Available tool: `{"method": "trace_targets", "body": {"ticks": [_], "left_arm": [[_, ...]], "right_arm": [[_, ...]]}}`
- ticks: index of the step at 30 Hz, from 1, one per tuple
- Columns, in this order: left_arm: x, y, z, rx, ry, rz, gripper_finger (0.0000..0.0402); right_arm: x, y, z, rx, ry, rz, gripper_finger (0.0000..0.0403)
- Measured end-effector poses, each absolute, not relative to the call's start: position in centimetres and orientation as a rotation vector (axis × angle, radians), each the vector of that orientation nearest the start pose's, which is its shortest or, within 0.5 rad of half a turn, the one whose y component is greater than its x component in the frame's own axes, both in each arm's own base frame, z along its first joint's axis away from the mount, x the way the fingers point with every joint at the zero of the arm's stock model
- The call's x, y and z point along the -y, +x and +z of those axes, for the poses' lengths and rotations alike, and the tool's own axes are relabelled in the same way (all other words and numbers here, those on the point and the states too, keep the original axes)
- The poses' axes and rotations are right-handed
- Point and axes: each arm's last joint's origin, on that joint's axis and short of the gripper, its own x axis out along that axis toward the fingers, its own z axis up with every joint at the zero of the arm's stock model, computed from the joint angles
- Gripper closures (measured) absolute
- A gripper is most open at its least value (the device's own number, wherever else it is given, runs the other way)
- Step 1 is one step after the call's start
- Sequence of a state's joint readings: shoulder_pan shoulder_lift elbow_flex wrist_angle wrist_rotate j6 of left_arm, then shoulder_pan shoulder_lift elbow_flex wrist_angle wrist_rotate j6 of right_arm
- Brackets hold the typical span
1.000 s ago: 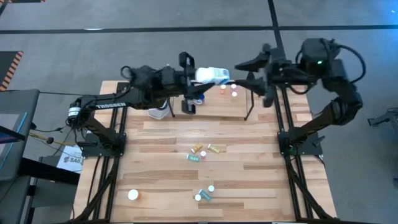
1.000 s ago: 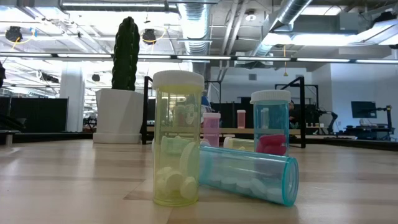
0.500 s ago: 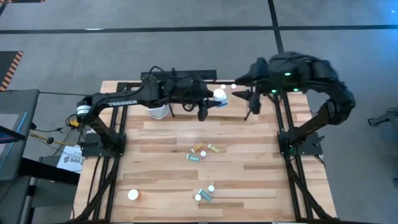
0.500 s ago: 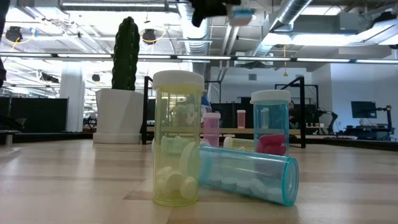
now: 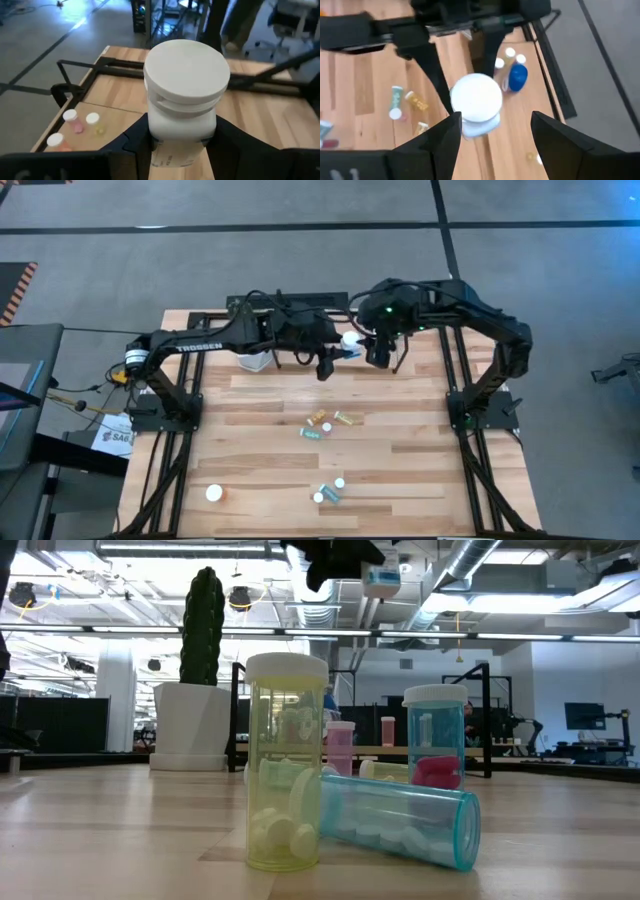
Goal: Pick and place medicine bottles onto shelf by color
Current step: Put the white pill bottle on the shelf
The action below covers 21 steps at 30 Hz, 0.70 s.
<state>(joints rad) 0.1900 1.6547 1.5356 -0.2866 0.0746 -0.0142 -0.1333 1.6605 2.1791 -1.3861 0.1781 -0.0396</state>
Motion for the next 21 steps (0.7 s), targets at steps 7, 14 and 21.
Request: {"method": "trace_targets", "body": {"ticks": [7,14,21], "left_arm": [[-6.4,37.6,36.0,-0.392,0.060,0.081,0.0276],[-6.2,37.9,36.7,-0.315,0.165,0.034,0.0276],[-6.0,38.1,37.3,-0.260,0.231,0.019,0.0276]], "right_arm": [[4.4,28.9,46.5,-0.876,-0.044,-0.139,0.0143],[4.5,29.1,46.3,-0.885,-0.059,-0.100,0.0143],[4.5,29.1,46.3,-0.884,-0.070,-0.089,0.0147]]}}
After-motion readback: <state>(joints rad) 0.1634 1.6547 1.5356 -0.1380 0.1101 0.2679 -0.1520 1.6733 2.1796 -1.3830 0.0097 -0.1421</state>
